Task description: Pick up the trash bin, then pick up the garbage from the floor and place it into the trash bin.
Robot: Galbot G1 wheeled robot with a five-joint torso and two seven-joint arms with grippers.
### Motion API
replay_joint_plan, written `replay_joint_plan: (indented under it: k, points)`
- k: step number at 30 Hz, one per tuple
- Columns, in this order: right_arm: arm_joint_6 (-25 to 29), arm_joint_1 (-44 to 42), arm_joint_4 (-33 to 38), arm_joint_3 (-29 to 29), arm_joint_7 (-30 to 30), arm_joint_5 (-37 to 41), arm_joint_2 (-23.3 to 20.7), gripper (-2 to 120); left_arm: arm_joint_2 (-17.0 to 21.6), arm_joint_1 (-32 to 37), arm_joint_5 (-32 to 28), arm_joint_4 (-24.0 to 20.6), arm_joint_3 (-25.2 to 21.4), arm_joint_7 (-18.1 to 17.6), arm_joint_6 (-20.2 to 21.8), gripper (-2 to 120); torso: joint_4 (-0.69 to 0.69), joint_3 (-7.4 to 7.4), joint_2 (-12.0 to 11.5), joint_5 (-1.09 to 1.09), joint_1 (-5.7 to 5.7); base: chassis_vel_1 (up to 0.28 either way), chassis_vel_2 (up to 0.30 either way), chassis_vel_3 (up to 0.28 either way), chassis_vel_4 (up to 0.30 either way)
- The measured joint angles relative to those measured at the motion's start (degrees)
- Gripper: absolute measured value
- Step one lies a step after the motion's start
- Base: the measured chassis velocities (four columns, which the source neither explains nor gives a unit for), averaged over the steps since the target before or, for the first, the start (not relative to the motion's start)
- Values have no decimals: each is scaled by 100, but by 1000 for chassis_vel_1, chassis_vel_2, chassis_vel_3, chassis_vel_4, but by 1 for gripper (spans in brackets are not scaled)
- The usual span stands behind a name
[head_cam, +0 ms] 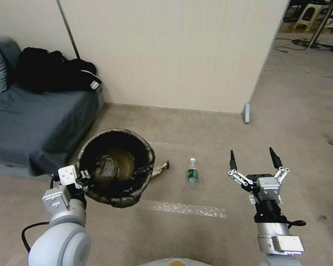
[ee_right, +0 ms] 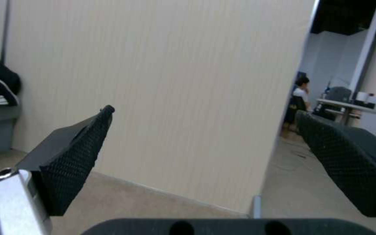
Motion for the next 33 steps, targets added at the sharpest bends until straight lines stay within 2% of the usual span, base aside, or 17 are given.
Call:
replay_joint_plan:
  k: [11, 15, 21, 24, 27, 28, 31, 33]
  points:
    - [74, 3, -39, 5, -6, -124, 0, 100, -2, 8, -14, 1, -1, 7, 2, 0, 0, 0, 0, 0, 0, 86, 97, 94, 89]
    - [77, 4, -44, 4, -7, -131, 0, 100, 1, 4, -9, 56, 4, 21, -203, 0, 2, 0, 0, 0, 0, 115, 121, 112, 123]
    - [69, 34, -75, -2, 4, -141, 0, 100, 0, -5, 22, 71, 66, 50, -242, 0, 0, 0, 0, 0, 0, 65, 53, 53, 55]
    - [-87, 202, -152, -1, 75, -73, 1, 100, 27, -9, 48, 115, 70, 98, -290, 0, -2, 0, 0, 0, 0, 0, 0, 0, 0]
    - [-568, 640, -175, 11, 204, 447, -11, 100, 100, -20, 80, 219, 69, 215, -513, 0, -1, 0, 0, 0, 0, 0, 0, 0, 0]
    - [-568, 640, -175, 11, 204, 447, -11, 100, 100, -20, 80, 219, 69, 215, -513, 0, -1, 0, 0, 0, 0, 0, 0, 0, 0]
    - [-1300, 1273, -227, 2, 466, 1246, -374, 100, 173, -14, 185, 333, 77, 365, -782, 0, 1, 0, 0, 0, 0, 0, 0, 0, 0]
    - [-1498, 1449, -276, -3, 561, 1381, -493, 100, 185, -3, 233, 363, 82, 399, -844, 0, 0, 0, 0, 0, 0, 0, 0, 0, 0]
